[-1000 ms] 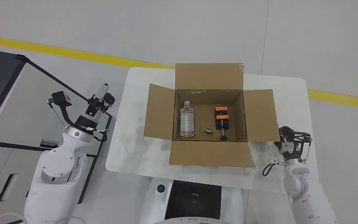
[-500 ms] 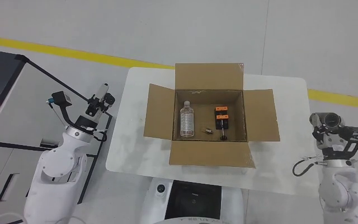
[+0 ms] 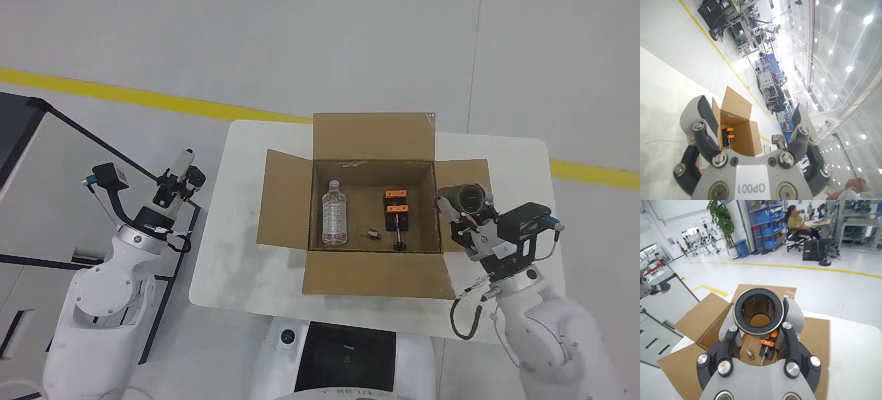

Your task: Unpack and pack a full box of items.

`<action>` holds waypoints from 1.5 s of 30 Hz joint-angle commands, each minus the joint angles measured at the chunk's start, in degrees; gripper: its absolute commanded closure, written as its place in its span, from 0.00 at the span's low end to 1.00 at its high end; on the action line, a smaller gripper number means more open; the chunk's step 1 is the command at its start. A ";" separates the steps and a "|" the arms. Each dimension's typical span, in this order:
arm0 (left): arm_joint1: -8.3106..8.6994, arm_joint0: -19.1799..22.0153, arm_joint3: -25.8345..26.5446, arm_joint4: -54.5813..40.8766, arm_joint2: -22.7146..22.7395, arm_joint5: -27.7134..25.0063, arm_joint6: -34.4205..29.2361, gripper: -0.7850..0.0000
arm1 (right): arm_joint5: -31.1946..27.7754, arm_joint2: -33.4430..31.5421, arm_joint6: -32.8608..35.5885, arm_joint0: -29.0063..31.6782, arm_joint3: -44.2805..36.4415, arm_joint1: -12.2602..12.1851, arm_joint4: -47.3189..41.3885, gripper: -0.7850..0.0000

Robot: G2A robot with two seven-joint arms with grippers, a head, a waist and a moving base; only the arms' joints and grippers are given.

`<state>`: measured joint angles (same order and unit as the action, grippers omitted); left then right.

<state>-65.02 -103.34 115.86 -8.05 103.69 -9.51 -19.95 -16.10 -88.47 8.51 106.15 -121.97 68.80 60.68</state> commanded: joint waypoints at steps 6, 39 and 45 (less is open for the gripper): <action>0.00 0.00 0.00 0.00 0.00 0.00 0.00 0.00 | 0.90 2.13 0.46 -1.41 1.56 0.11 0.78 1.00; 0.00 0.00 0.00 0.00 0.00 0.00 0.00 0.00 | 5.24 33.00 27.31 -44.29 48.44 6.04 0.21 1.00; 0.00 0.00 0.00 0.00 0.00 0.00 0.00 0.00 | 7.04 34.60 27.44 -46.08 51.04 6.87 -0.39 0.62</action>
<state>-65.02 -103.34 115.86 -8.05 103.69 -9.51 -19.95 -9.24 -54.02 35.91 60.23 -71.16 75.59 60.28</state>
